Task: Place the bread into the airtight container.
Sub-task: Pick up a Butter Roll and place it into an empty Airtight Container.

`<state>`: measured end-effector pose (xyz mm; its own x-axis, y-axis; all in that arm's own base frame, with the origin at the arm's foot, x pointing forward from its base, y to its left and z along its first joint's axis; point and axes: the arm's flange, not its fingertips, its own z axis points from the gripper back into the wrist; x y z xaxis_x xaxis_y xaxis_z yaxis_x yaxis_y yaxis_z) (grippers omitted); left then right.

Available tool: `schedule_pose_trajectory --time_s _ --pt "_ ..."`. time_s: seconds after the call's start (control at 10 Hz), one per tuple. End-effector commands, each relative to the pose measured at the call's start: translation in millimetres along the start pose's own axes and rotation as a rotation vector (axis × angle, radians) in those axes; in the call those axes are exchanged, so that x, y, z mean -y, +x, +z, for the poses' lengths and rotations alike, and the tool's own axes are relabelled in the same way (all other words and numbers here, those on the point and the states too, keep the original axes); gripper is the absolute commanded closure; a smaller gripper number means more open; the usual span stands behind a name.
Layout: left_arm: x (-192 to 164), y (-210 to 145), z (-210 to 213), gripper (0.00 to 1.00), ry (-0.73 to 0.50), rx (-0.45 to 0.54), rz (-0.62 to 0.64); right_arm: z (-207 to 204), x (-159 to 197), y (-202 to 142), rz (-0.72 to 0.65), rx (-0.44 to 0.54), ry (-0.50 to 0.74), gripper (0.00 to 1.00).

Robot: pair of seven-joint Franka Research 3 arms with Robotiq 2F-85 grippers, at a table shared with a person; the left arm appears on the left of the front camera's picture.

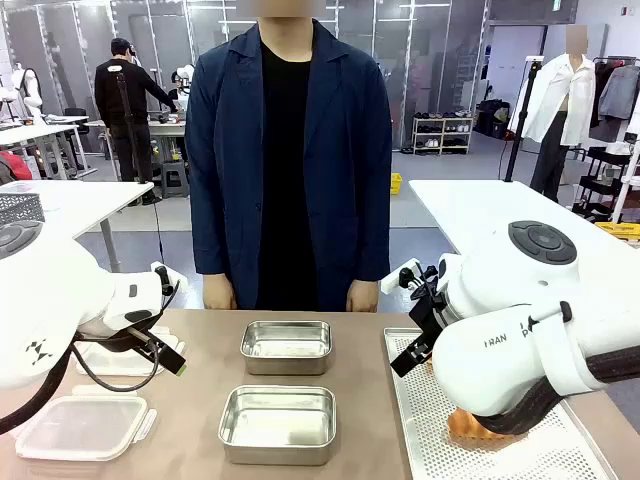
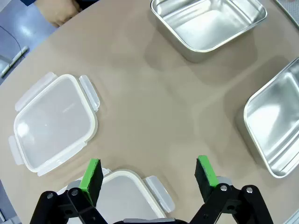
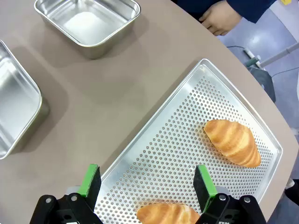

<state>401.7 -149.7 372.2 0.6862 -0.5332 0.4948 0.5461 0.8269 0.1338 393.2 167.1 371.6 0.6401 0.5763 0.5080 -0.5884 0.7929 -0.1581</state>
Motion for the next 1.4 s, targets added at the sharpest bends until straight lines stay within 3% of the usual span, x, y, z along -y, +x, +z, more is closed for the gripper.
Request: schedule_pose_trajectory --time_s 0.0,0.8,1.0,1.3 --pt "0 0 0 0.00 0.000 0.000 0.000 0 0 0 0.000 0.000 0.000 0.00" --pt "0 0 0 0.00 0.000 0.000 -0.001 0 0 0 0.005 0.000 -0.001 0.00" --pt "-25 23 46 0.00 -0.044 -0.022 0.019 63 30 20 -0.039 0.001 0.058 0.00" --pt "-78 41 182 0.00 -0.127 -0.012 0.019 189 96 41 -0.041 0.004 0.117 0.00"
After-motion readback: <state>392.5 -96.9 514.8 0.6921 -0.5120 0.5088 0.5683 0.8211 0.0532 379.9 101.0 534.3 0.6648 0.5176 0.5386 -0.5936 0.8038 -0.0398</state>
